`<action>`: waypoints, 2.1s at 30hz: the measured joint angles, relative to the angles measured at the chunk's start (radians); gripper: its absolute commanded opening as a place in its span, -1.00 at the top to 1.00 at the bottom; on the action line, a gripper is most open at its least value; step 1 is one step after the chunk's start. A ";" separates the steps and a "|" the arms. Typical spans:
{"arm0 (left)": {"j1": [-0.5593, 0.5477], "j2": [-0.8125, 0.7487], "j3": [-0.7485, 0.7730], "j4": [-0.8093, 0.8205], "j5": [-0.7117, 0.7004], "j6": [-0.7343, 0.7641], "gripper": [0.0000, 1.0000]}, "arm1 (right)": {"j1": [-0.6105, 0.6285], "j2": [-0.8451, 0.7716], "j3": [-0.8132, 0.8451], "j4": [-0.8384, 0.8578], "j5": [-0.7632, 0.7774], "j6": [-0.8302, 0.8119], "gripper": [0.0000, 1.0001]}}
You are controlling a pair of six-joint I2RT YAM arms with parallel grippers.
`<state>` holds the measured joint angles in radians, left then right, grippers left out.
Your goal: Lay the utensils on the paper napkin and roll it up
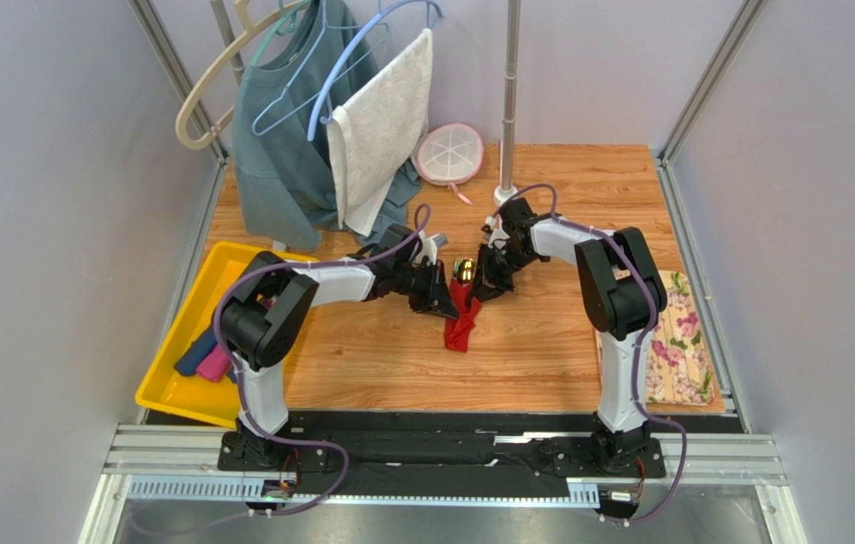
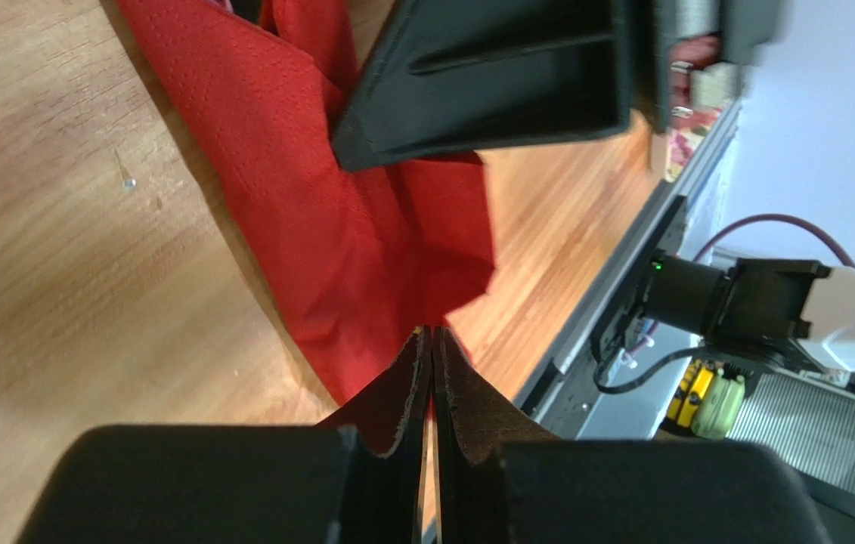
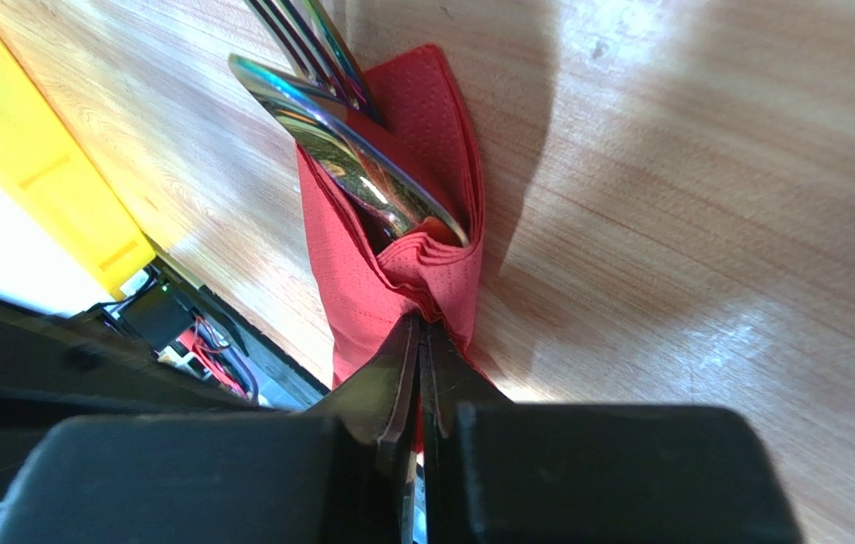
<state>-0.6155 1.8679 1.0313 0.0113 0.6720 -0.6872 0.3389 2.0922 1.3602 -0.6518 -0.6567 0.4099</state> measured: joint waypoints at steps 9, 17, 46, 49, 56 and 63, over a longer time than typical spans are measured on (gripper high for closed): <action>-0.042 0.093 0.027 0.029 -0.005 -0.014 0.90 | 0.000 -0.002 0.000 0.001 0.001 0.000 0.88; -0.046 0.139 0.056 0.027 0.002 -0.018 1.00 | 0.000 -0.015 -0.004 -0.006 0.001 0.000 0.57; -0.051 0.143 0.084 -0.018 -0.003 -0.002 0.70 | 0.021 -0.029 -0.023 -0.070 0.039 -0.042 0.85; -0.051 0.118 0.065 -0.008 -0.015 -0.005 0.56 | 0.021 -0.029 -0.023 -0.071 0.043 -0.043 0.86; -0.051 -0.026 0.047 -0.054 -0.018 0.003 0.65 | 0.021 -0.029 -0.023 -0.071 0.046 -0.043 0.86; -0.051 -0.047 0.020 -0.053 -0.013 -0.025 0.73 | 0.021 -0.029 -0.025 -0.069 0.044 -0.041 0.86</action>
<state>-0.6662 1.8210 1.0512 -0.0418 0.6594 -0.7120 0.3595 2.0632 1.3354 -0.7212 -0.6125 0.3687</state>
